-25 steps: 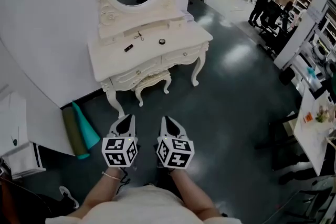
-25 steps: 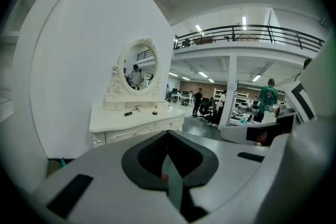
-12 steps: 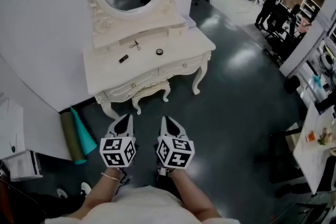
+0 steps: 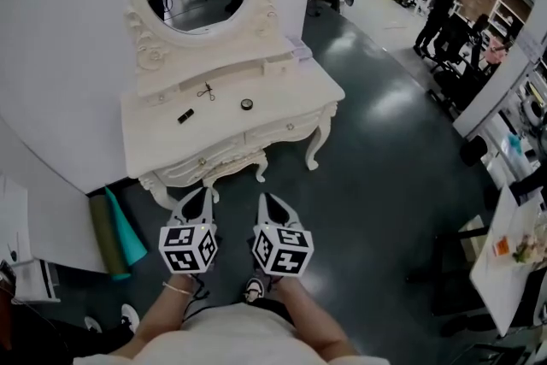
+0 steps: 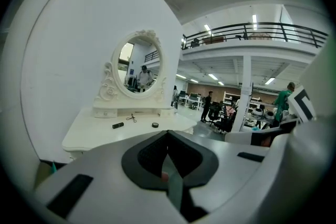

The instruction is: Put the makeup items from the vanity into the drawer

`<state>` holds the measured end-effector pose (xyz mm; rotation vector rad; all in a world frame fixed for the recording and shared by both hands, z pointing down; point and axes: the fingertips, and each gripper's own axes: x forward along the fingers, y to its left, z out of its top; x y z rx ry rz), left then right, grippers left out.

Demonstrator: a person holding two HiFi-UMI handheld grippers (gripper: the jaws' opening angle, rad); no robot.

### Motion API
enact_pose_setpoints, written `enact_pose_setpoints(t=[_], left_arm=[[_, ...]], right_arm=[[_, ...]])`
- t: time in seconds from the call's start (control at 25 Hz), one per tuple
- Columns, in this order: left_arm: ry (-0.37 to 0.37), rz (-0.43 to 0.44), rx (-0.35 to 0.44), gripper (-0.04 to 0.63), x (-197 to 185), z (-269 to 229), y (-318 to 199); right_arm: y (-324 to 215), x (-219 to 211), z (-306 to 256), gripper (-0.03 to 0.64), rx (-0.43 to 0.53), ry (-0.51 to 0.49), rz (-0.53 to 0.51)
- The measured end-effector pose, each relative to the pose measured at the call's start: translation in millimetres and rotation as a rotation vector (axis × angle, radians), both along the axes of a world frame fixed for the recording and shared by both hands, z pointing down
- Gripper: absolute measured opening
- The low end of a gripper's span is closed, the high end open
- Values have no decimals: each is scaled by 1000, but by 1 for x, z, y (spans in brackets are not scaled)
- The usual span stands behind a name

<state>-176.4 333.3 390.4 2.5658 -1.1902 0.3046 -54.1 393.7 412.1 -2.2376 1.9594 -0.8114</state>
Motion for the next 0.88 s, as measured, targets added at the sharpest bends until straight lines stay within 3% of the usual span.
enact_pose_setpoints(t=[0.4, 0.88], left_arm=[[8, -5, -40, 3, 43, 20, -38], [-12, 23, -61, 3, 66, 35, -77]], right_arm=[[-36, 39, 9, 18, -16, 6, -20], [-66, 61, 29, 18, -56, -2, -7]])
